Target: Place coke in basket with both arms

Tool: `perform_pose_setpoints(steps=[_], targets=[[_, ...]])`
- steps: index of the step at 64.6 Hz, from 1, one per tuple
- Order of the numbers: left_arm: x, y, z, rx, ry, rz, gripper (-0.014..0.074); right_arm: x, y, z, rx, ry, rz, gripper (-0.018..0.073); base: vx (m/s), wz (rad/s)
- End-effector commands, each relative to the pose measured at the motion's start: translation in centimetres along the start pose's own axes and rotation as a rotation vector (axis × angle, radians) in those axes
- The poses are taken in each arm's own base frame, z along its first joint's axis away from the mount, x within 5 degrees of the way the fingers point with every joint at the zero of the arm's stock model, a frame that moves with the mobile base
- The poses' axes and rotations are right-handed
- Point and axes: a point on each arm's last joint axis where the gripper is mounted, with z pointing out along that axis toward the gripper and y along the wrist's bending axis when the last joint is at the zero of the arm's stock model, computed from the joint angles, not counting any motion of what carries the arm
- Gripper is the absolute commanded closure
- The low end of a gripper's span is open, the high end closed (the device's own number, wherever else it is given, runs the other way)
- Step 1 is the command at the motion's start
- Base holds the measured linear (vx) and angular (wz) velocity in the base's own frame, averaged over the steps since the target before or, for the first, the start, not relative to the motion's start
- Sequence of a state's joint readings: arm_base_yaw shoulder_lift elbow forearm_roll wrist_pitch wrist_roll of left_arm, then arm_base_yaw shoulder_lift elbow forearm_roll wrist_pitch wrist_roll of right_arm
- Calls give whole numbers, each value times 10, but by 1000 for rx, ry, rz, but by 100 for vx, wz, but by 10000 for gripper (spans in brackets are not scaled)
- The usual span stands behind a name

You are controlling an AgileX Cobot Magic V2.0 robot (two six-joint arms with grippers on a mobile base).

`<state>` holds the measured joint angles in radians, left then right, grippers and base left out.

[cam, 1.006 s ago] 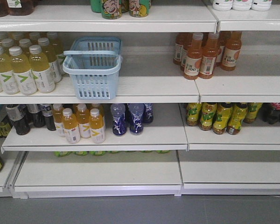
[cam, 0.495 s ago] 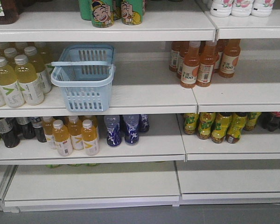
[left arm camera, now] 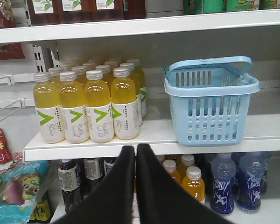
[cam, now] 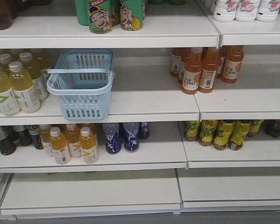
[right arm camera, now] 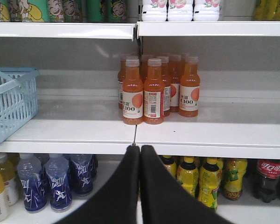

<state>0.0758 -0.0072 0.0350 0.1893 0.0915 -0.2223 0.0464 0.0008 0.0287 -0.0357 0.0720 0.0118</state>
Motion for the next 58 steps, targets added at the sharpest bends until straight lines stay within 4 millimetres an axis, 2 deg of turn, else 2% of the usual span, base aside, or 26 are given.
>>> perform_pose_setpoints(steps=[1, 58], targets=[[-19, -2, -4, 23, -130, -8, 603, -4, 0, 1, 5, -49, -10, 569, 5, 0], [-19, -2, -4, 23, -130, -8, 603, -4, 0, 1, 5, -49, -10, 569, 2, -1]])
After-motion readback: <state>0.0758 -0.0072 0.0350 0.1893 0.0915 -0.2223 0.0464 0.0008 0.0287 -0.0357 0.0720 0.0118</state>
